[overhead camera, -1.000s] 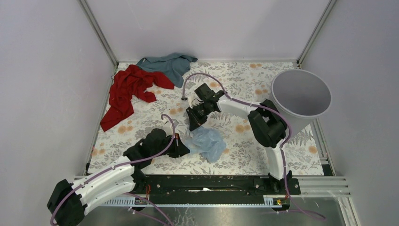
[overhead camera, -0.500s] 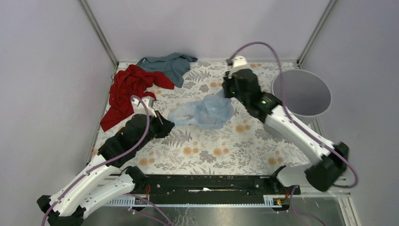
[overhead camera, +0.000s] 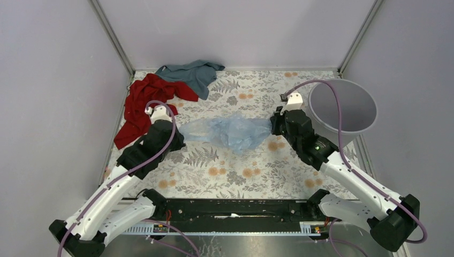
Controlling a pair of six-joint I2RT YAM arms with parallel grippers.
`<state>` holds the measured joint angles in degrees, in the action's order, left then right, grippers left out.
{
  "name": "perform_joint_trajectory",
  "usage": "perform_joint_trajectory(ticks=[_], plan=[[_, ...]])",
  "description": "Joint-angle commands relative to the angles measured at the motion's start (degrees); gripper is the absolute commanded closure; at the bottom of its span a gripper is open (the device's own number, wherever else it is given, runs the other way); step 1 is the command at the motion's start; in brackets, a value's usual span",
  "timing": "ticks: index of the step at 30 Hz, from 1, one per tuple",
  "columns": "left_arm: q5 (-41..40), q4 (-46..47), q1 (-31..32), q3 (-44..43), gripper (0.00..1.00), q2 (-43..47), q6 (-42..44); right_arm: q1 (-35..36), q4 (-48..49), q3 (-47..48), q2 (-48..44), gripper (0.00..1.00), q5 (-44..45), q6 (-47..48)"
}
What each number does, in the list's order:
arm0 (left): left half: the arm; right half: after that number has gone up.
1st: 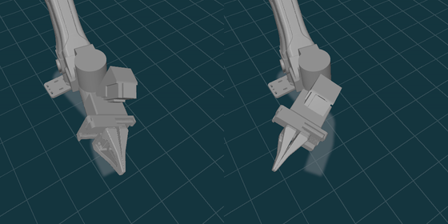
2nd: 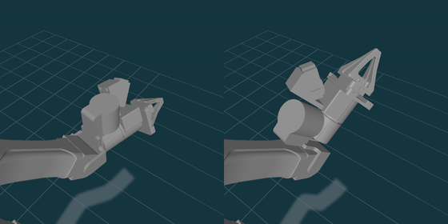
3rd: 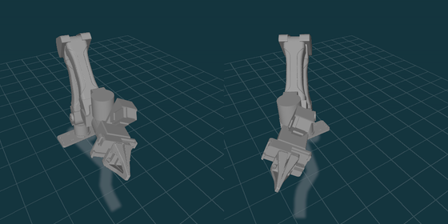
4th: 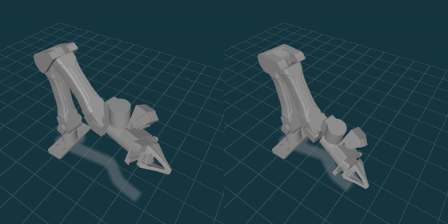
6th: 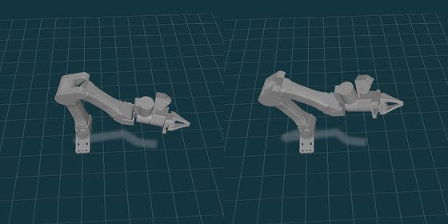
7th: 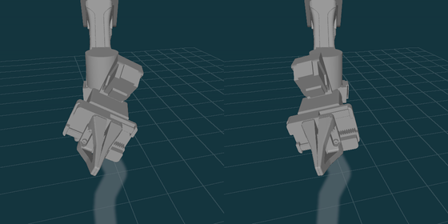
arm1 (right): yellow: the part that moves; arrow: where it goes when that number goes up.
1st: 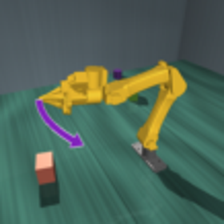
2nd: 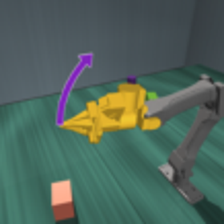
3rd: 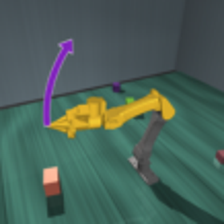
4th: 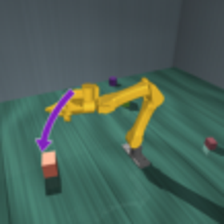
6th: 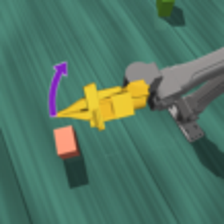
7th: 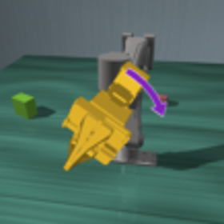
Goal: Put the trash bags into the trash bin
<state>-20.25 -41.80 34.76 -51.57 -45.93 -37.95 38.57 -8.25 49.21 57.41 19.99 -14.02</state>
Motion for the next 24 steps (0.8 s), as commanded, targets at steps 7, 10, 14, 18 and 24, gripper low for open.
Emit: perform_joint_trajectory(ticks=[7, 10, 14, 18, 24], plan=[[-5.6, 1.4, -3.4, 7.9, 1.0, 7.0, -5.7, 0.1, 4.4, -5.6, -7.2, 0.87, 4.7, -12.3], [-7.2, 3.0, -3.4, 10.1, 1.0, 10.5, -7.2, 0.0, 1.4, -5.5, -8.4, 0.88, 8.1, -19.1], [-3.7, 9.9, -3.5, 15.0, 1.0, 17.4, -5.8, 0.0, 6.6, -8.9, -9.5, 0.92, 3.3, -18.8], [7.9, 20.8, -3.5, 18.1, 1.0, 23.9, -0.7, -0.1, 6.5, -5.1, -4.6, 0.74, -9.7, -11.1], [17.7, 21.9, -3.4, 13.6, 1.0, 17.8, 1.9, 0.7, -17.2, 12.7, 8.0, 0.18, -19.3, -1.5]])
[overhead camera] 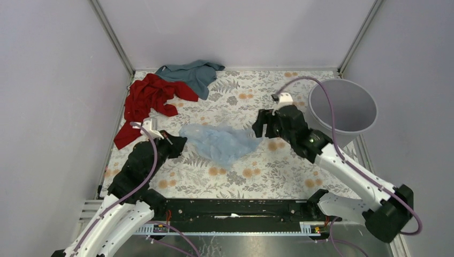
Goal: Put the trash bags into the trash bin
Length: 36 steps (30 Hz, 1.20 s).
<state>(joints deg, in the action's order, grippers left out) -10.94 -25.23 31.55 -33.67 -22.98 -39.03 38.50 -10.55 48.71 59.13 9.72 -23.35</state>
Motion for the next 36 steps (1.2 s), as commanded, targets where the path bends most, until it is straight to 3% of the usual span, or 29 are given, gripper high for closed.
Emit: perform_joint_trajectory(ticks=[1, 3, 5, 12, 17, 23, 25, 27, 29, 33, 36], plan=[[9.0, 4.2, -0.3, -5.4, 1.0, -6.9, 2.9, 2.0, -18.0, 15.4, 7.4, 0.13, -8.8, 8.2], [10.6, 3.6, -0.3, -6.6, 1.0, -9.3, 3.0, 5.8, -20.6, 17.4, 7.3, 0.02, -9.3, 8.5], [12.7, 4.2, -0.3, -7.0, 1.0, -10.4, 2.5, 8.9, -22.6, 19.3, 8.6, 0.0, -12.1, 6.8], [14.1, 6.3, -0.3, -6.6, 1.0, -10.1, 0.8, 21.2, -17.3, 17.2, 13.6, 0.01, -7.0, -14.9], [15.1, 6.4, -0.3, -6.9, 1.0, -10.1, 0.5, 22.8, -7.7, 14.6, 18.3, 0.01, -8.0, -25.0], [15.1, 6.4, -0.2, -7.6, 1.0, -9.1, -0.8, 23.1, 0.8, 9.7, 22.3, 0.14, 3.6, -28.5], [15.1, 6.3, -0.2, -8.2, 1.0, -9.0, -0.9, 23.1, 3.7, 8.1, 23.4, 0.24, 5.8, -28.0], [14.9, 6.1, -0.2, -9.1, 1.0, -9.1, -0.7, 23.1, 6.6, 7.0, 25.0, 0.45, 5.7, -27.2], [14.1, 4.9, -0.2, -10.4, 1.0, -9.3, -0.1, 23.0, 8.8, 6.2, 26.0, 0.59, 4.3, -26.5], [4.2, -3.8, -0.3, -17.8, 1.0, -9.6, 2.0, 21.1, 7.7, 5.2, 24.2, 0.97, 0.7, -19.7], [-7.8, -13.6, -0.3, -24.9, 1.0, -10.0, 2.3, 17.7, 8.9, 0.5, 19.1, 1.0, -1.4, -8.5]])
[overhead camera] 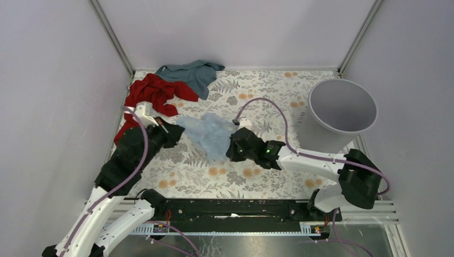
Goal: Put the trash bags into the trash bin
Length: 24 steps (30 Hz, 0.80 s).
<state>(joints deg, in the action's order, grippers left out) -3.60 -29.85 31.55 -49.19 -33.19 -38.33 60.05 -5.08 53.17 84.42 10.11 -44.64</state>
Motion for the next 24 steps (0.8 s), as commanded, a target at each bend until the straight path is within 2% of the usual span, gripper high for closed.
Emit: perform_joint_trajectory(ticks=[1, 3, 6, 8, 10, 12, 15, 18, 21, 22, 24], plan=[[-19.1, -12.0, -0.2, -11.2, 1.0, 0.2, 0.9, -5.6, 3.1, -5.0, -7.5, 1.0, -3.4, 16.2], [-24.0, -15.4, -0.2, -13.9, 1.0, 0.8, 0.8, -9.1, 0.3, -6.0, -9.8, 1.0, -5.6, 20.8], [-24.1, -15.7, -0.2, -16.1, 1.0, 2.6, 3.2, -14.0, 5.2, -9.0, -11.4, 1.0, -14.8, 23.4], [-19.6, -14.6, -0.2, -18.2, 1.0, 2.7, 5.9, -16.8, 13.9, -11.5, -9.9, 1.0, -25.3, 19.4], [-11.3, -13.1, -0.2, -20.0, 1.0, 0.7, 8.5, -17.5, 23.3, -11.5, -5.5, 1.0, -37.4, 15.0], [-1.3, -11.4, -0.2, -22.2, 1.0, -2.9, 10.2, -17.5, 22.4, -6.6, 0.0, 1.0, -44.3, 14.6], [15.2, -9.1, -0.2, -26.1, 1.0, -8.7, 11.6, -17.7, 16.4, -0.2, 5.9, 1.0, -42.2, 18.1], [27.2, -4.9, -0.2, -28.1, 1.0, -12.8, 10.9, -19.3, 7.0, 7.9, 12.5, 1.0, -40.7, 23.0], [28.5, 1.2, -0.2, -24.5, 1.0, -14.6, 5.2, -19.6, -8.4, 16.7, 17.0, 1.0, -27.4, 28.8], [27.6, 3.3, -0.2, -22.2, 1.0, -15.1, 2.7, -19.8, -11.7, 18.4, 17.3, 0.94, -26.0, 29.2], [25.9, 7.9, -0.2, -16.6, 1.0, -16.3, -2.9, -20.1, -12.8, 17.4, 15.0, 0.7, -25.9, 29.2]])
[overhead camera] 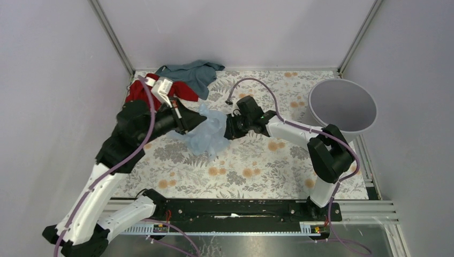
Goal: Put the trash bags into the trash bin
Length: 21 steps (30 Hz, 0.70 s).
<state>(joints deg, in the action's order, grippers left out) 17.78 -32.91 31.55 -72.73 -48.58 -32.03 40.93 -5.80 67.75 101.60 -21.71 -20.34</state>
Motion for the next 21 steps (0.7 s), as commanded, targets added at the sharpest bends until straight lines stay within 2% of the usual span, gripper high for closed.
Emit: perform_joint_trajectory(ticks=[1, 5, 9, 11, 13, 16, 19, 21], plan=[[3.7, 13.1, -0.2, 9.9, 1.0, -1.8, -11.7, -0.9, -12.4, 1.7, -4.1, 0.61, 7.2, 4.2], [4.7, 25.1, -0.2, 18.5, 1.0, -5.1, -18.0, -1.8, -14.7, -4.7, -12.7, 0.38, 13.9, 2.4], [7.8, 30.9, 0.0, 20.3, 1.0, -9.3, -19.9, -2.3, -16.4, -11.0, -21.4, 0.2, 17.7, 2.4], [9.2, 33.3, 0.3, 20.9, 1.0, -10.2, -20.5, -2.4, -14.3, -14.3, -26.6, 0.13, 17.1, 2.6], [9.6, 34.9, 0.5, 21.6, 1.0, -10.2, -20.6, -2.5, -8.9, -17.9, -30.3, 0.08, 11.5, 2.4], [8.4, 35.1, 0.5, 22.0, 1.0, -9.5, -20.8, -2.5, -2.4, -20.8, -33.8, 0.07, 4.1, 1.0], [8.4, 33.8, 0.5, 20.7, 1.0, -9.9, -20.2, -2.5, 0.1, -22.3, -38.8, 0.05, 4.9, -1.5], [8.7, 33.0, 0.5, 19.9, 1.0, -10.7, -19.6, -2.4, -1.9, -20.3, -41.9, 0.05, 6.8, -3.2]])
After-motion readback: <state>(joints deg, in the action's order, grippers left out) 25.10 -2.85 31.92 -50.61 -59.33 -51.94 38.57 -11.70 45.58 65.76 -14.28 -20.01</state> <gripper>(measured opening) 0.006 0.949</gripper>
